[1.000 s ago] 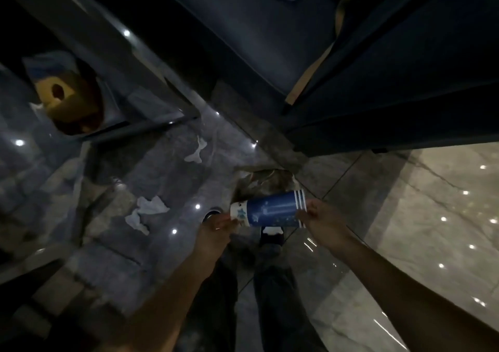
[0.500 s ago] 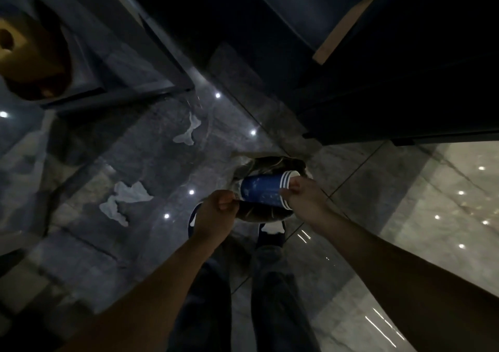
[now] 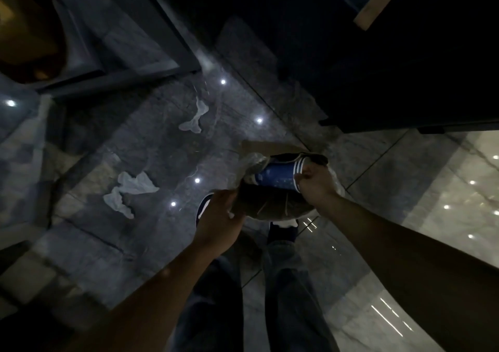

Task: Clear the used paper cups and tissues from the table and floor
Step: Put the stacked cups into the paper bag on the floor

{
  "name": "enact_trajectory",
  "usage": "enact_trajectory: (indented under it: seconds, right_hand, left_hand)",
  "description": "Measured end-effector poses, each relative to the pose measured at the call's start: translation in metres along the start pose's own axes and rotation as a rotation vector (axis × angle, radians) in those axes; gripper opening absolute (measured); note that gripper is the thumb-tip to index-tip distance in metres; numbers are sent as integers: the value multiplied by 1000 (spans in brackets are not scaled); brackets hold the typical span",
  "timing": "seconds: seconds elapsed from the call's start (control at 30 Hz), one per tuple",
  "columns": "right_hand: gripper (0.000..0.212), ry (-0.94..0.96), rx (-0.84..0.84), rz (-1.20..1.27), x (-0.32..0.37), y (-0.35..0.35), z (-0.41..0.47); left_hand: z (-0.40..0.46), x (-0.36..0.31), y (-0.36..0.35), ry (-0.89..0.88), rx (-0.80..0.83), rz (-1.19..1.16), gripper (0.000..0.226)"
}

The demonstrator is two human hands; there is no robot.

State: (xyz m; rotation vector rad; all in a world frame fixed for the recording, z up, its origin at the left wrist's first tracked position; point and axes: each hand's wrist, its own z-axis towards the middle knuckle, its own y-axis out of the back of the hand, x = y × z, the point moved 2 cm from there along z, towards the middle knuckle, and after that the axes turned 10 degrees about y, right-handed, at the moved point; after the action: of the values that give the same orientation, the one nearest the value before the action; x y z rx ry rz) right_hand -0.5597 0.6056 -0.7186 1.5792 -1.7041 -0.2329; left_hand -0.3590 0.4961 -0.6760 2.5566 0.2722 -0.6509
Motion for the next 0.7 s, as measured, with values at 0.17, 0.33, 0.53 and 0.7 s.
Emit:
enact_trajectory:
  seconds: [0.17, 0.33, 0.53, 0.7]
  right_hand:
    - [35, -5, 7, -9, -7, 3, 3]
    - [33, 26, 51, -17, -7, -1, 4]
    - [21, 78, 43, -12, -4, 5, -7]
    - [29, 269, 294, -196, 6, 11, -38]
  left_hand:
    - [0, -2, -6, 2, 43, -42, 33]
    - [0, -4, -9, 4, 53, -76, 30]
    - [-2, -7, -6, -13, 71, -87, 28]
    - [-15, -10, 5, -11, 54, -73, 22]
